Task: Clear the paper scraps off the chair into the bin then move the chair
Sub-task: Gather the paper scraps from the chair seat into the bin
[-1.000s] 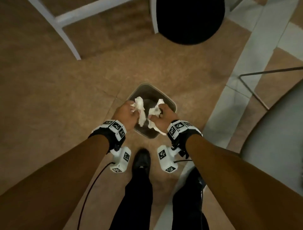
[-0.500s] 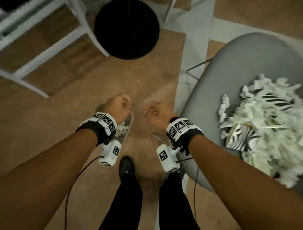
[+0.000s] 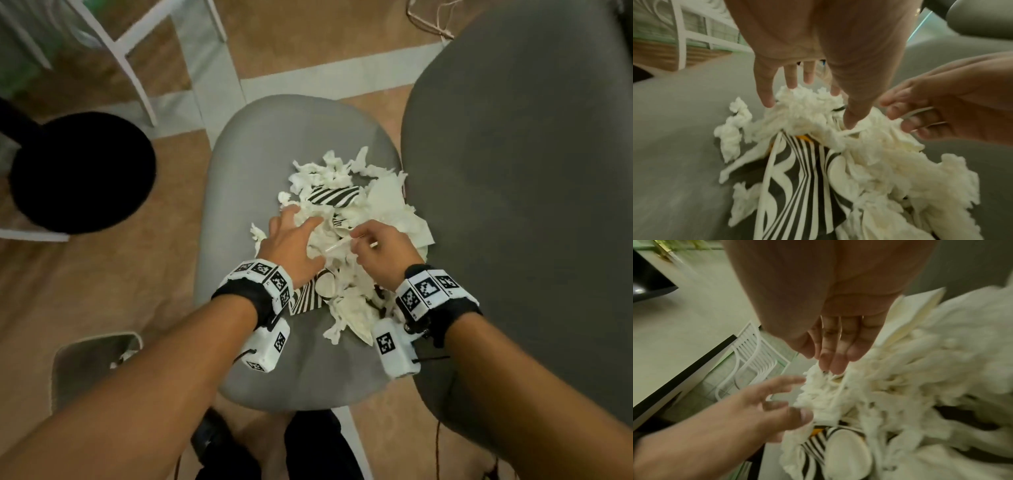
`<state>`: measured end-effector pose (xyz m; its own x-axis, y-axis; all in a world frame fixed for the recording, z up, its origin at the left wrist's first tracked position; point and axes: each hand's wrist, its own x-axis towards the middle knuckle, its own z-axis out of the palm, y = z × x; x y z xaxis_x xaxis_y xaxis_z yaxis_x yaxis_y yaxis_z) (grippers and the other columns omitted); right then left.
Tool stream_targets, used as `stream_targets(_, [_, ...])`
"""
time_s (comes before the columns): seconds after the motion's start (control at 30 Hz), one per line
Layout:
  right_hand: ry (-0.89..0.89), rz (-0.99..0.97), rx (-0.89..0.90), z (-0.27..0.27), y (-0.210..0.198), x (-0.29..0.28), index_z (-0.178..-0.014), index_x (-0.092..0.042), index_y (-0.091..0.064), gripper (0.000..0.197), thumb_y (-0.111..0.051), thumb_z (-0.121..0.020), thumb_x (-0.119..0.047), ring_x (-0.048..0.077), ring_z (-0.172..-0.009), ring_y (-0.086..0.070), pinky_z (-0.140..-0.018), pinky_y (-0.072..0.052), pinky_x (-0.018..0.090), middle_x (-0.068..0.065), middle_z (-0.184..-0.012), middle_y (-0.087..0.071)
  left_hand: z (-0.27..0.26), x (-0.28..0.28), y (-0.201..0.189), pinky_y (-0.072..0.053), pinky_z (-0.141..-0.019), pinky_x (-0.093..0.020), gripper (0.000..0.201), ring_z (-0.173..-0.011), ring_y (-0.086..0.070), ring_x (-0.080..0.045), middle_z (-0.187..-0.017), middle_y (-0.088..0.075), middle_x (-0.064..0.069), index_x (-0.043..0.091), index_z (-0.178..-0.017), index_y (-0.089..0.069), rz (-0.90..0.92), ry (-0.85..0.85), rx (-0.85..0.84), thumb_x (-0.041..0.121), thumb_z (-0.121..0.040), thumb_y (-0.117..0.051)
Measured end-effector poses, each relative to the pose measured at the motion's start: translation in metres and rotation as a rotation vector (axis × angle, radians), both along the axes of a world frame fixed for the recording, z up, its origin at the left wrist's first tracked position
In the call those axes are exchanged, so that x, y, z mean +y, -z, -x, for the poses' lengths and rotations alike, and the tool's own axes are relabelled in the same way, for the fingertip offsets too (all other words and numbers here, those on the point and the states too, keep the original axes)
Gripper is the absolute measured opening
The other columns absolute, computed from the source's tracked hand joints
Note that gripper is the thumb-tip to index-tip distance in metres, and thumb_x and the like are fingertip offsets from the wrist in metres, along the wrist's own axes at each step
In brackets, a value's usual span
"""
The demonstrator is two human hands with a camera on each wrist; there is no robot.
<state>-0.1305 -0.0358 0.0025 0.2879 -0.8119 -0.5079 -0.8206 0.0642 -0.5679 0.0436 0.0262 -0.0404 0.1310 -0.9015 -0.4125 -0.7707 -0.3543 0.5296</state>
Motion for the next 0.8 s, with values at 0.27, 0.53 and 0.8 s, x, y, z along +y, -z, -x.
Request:
stream_targets(0.27, [0.014,0.299,0.156,0.049,0.024,-0.024,-0.131,-0.022,-0.051,0.043,-0.061,-0.089,-0.019,0.023,-0.126,-0.043,-0.107,-0.041,0.038,0.002,-0.137,-0.043,-0.006,-0.008,0.019,-0.042,-0.087,-0.027,0.026,-0.105,-0.060,-0.028,-0.115,-0.063,-0.008,0.013,-0.099,-0.065,0.100,-0.175,0.008,-0.002,-0.090,-0.047])
stream_targets(0.53, [-0.110,0.326,0.404,0.046,0.033,-0.054,-0.146,-0.025,-0.033,0.062,-0.058,-0.089,-0.030,0.033,-0.134,-0.037,-0.107,-0.032,0.048,0.005,-0.152,-0.038,-0.008,-0.002,0.013,-0.035,-0.102,-0.037,0.046,-0.129,-0.037,-0.027,-0.128,-0.044,-0.007,0.022,-0.136,-0.043,-0.070,-0.165,0.000,0.027,-0.091,-0.051])
stream_targets(0.8, [-0.099,0.304,0.335,0.050,0.042,-0.080,-0.127,-0.020,-0.059,0.033,-0.058,-0.093,-0.022,0.033,-0.117,-0.053,-0.099,-0.046,0.041,0.009,-0.133,-0.051,-0.002,-0.002,0.049,-0.047,-0.093,-0.043,0.025,-0.111,-0.053,-0.036,-0.113,-0.053,-0.017,0.007,-0.117,-0.058,-0.119,-0.166,-0.125,0.020,-0.097,-0.048])
